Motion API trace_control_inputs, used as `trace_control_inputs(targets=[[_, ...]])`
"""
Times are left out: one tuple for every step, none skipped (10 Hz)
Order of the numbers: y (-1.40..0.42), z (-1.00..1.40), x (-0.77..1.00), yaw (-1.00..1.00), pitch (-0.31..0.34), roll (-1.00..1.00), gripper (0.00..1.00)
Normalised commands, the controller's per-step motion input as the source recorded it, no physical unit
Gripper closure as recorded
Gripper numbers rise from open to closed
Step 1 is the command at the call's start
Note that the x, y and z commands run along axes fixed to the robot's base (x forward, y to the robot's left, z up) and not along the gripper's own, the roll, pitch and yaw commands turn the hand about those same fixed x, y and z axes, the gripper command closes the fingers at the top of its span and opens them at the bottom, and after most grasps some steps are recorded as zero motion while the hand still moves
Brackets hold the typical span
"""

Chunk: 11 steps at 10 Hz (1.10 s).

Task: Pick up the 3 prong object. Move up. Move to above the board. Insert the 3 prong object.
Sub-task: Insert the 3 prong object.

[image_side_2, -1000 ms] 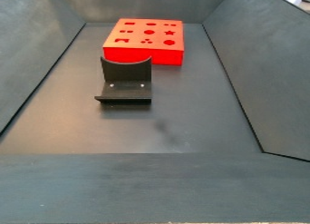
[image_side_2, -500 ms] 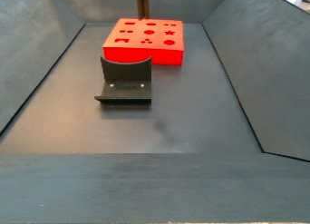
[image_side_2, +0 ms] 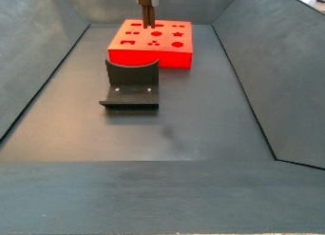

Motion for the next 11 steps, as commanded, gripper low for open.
trace_control_inputs(targets=[[-0.01,-0.23,-0.04,0.00,-0.026,0.02,1.00],[-0.05,-0.38,-0.06,0.00,-0.070,0.06,1.00],[-0.05,-0.44,-0.03,0.00,-0.083,0.07,1.00],[-0.01,-0.05,0.00,0.00,-0.016,0.00,1.00],[0.00,-0.04,0.00,0.00,0.000,0.00,1.00],[0.00,-0.35,0.27,0.10,0.000,0.08,1.00],[0.00,-0.46,0.06,0.02,0.000,0.10,1.00],[0.00,-0.37,0.00,0.00,-0.003,0.06,1.00],[0.00,-0.43,0.00,0.00,-0.001,0.11,1.00],[0.00,-0.53,-0.16,0.07,0.000,0.23,1.00],[0.00,-0.58,-0.42,0.15,-0.010,0.28,1.00]])
